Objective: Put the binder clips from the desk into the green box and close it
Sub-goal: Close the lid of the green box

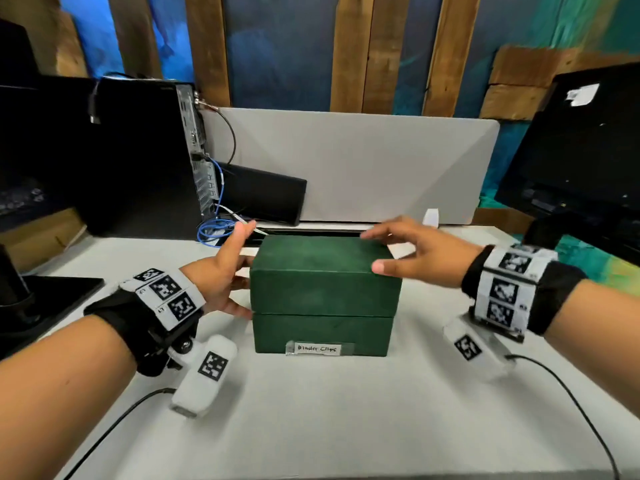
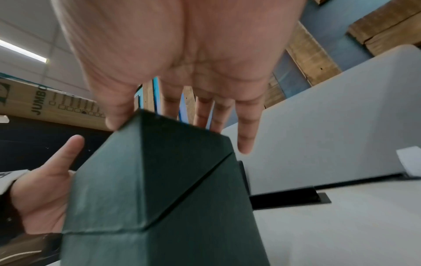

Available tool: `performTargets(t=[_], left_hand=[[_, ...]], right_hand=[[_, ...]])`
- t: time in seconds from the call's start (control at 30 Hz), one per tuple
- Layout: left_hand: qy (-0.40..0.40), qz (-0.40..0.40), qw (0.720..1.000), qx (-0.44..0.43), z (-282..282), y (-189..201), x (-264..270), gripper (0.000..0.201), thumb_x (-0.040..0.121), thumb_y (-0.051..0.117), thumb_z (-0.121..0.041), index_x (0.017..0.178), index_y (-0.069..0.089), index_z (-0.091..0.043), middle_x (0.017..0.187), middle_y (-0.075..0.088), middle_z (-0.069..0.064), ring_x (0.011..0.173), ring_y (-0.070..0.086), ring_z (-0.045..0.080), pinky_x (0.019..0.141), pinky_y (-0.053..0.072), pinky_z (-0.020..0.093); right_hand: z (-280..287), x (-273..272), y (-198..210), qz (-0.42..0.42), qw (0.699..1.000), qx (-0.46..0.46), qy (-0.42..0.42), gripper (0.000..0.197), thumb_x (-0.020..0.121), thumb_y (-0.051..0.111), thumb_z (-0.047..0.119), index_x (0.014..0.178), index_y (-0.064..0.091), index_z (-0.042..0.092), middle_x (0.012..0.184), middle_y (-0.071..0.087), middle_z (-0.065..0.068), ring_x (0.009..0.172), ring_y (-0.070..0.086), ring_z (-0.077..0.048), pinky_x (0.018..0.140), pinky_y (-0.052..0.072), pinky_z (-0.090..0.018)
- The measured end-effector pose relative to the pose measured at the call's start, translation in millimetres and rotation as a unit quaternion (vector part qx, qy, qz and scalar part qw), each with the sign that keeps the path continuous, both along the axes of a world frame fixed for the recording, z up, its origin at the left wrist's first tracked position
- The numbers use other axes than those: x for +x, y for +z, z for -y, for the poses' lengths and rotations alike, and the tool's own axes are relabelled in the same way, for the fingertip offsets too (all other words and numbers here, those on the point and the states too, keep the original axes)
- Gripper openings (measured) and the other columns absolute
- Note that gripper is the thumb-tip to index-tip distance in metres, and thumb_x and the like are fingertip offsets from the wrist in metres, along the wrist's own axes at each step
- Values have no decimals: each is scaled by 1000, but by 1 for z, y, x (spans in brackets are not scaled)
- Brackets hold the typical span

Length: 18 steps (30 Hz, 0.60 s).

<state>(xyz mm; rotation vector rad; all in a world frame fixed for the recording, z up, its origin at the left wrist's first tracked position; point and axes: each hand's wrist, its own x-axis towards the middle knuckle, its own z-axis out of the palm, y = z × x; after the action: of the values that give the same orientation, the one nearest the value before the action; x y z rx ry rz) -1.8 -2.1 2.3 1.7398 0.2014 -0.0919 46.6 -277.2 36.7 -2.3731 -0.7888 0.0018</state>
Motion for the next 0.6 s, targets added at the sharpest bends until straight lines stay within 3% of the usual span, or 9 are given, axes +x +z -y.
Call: performTargets(t=[0.07,0.13,0.2,0.3,0.33,0.4,0.47,0.53,0.6], left_hand=[[-17,-9,1000,14,4,0,-4,38,81,28,-70,106,47,-48,105,54,-8,90,55,10,59,56,38],[-21,-1,999,47,6,-5,-4,23,93,38,-50,116,40,-47,114,51,-6,91,55,9,62,57,41],[-21,9,998,51,5,-10,0,32,93,48,-35,119,35,-47,115,52,-5,92,58,10,61,58,41],[-23,3,999,39,4,-11,6,39,90,55,-31,120,34,-45,107,55,-7,86,61,12,57,58,40],[-28,1,999,35,5,-10,8,45,84,61,-34,119,35,-46,105,55,-8,85,61,12,56,58,39],[-36,-1,999,29,6,-10,14,61,57,72,-44,109,39,-50,104,55,-13,85,61,12,50,57,38],[-37,2,999,24,5,-12,24,61,44,69,-49,98,41,-53,101,54,-17,85,61,11,49,56,37],[-27,9,999,15,4,-13,35,51,64,72,-42,103,40,-51,99,53,-18,86,60,11,56,57,42],[-17,15,1000,15,1,-15,47,39,85,61,-32,112,36,-46,99,51,-17,87,59,11,64,57,45]], right_hand=[[1,-10,-14,17,1000,-18,0,41,80,70,32,118,56,38,124,46,9,119,44,-5,100,42,-26],[1,-15,-22,10,1000,1,-3,42,80,71,31,117,55,41,125,43,15,119,42,-2,98,38,-22],[1,-15,-25,12,1000,25,-11,43,78,73,29,114,56,44,124,45,16,118,44,-1,95,38,-20],[1,-8,-23,5,999,41,-19,43,73,77,30,111,60,43,124,50,14,119,46,-1,93,44,-21],[1,-4,-23,3,999,41,-19,44,72,78,30,110,61,44,125,51,14,119,46,-1,94,45,-22],[1,5,-24,0,999,49,-20,45,71,79,29,109,60,44,124,52,15,118,47,0,93,45,-19],[0,17,-27,-9,997,74,-20,44,71,79,25,107,61,44,120,52,18,112,49,5,85,43,-5],[-2,28,-30,-17,995,95,-16,43,71,79,22,103,61,45,116,51,23,108,48,13,77,42,2],[-3,38,-32,-25,993,117,-13,44,71,79,19,99,61,46,115,52,23,109,48,14,83,44,-3]])
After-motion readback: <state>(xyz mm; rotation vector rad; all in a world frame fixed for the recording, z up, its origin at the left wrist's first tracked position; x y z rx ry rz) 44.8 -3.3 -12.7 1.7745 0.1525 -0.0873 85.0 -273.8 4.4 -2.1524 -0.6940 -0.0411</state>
